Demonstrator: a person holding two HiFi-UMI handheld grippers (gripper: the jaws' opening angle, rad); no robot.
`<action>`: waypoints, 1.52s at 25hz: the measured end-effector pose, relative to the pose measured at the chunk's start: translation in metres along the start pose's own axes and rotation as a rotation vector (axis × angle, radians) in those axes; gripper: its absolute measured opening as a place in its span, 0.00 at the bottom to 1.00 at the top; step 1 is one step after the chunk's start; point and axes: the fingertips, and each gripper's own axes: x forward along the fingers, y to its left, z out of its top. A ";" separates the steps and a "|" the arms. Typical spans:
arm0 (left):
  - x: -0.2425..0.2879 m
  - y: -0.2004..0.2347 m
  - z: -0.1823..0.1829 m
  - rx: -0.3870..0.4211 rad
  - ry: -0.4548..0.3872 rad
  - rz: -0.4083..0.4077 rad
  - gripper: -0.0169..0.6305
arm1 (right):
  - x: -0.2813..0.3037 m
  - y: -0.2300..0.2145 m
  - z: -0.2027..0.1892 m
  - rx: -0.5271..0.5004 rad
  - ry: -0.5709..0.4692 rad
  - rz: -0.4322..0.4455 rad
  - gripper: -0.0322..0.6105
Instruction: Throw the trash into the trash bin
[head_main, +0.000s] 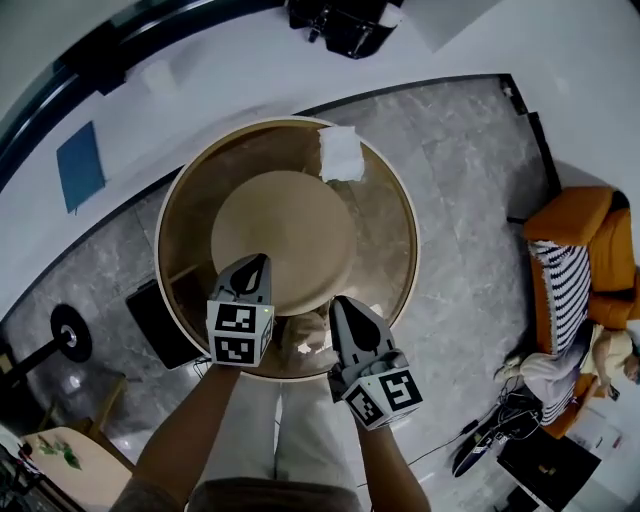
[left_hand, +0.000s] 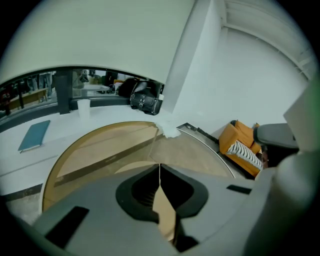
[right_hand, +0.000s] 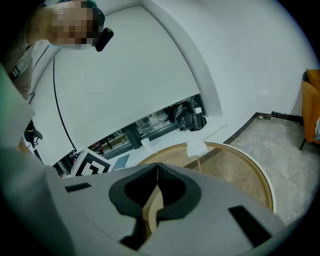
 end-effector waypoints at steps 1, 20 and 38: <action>0.004 -0.006 0.002 0.012 0.004 -0.012 0.06 | -0.001 -0.005 0.000 0.010 -0.006 -0.011 0.08; 0.050 -0.030 0.025 0.086 0.067 -0.058 0.07 | 0.019 -0.041 0.017 0.070 -0.027 -0.023 0.08; 0.130 -0.043 0.089 0.037 0.048 -0.008 0.20 | 0.054 -0.117 0.059 0.078 0.011 0.020 0.08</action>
